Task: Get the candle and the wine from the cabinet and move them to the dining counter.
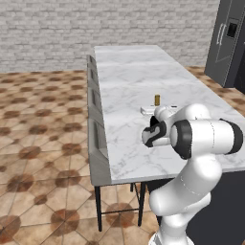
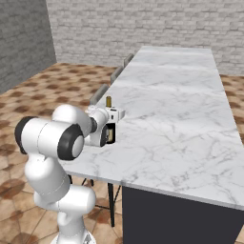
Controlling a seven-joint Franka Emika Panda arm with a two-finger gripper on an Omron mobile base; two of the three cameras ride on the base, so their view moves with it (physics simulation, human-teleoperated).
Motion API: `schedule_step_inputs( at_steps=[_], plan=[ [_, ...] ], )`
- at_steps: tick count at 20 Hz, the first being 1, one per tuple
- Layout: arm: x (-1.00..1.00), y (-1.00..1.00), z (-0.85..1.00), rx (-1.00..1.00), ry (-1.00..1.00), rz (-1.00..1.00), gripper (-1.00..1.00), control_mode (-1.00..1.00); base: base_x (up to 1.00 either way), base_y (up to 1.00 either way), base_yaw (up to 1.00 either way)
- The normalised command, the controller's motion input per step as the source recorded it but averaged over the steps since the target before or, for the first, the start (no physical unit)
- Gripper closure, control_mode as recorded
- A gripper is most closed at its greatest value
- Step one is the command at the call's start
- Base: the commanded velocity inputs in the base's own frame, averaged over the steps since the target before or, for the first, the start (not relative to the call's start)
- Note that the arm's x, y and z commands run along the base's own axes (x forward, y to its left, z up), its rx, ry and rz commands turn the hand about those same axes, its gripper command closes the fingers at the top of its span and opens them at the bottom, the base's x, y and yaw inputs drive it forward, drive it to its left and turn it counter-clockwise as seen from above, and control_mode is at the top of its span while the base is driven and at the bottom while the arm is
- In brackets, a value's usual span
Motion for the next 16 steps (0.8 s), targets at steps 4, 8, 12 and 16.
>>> schedule_step_inputs(
  at_steps=[4,8,12,16],
  plan=[
    [0.00,0.00,-0.25,0.00,-0.02,0.00,1.00,-1.00,0.00,0.00,0.00],
    [0.00,0.00,-0.29,0.00,-0.03,0.00,1.00,-1.00,0.00,0.00,0.00],
    [0.04,0.00,-0.29,0.00,-0.05,0.00,1.00,-1.00,0.00,0.00,0.00],
    [0.15,0.00,-0.18,0.00,-0.09,0.00,1.00,-1.00,0.00,0.00,0.00]
  ],
)
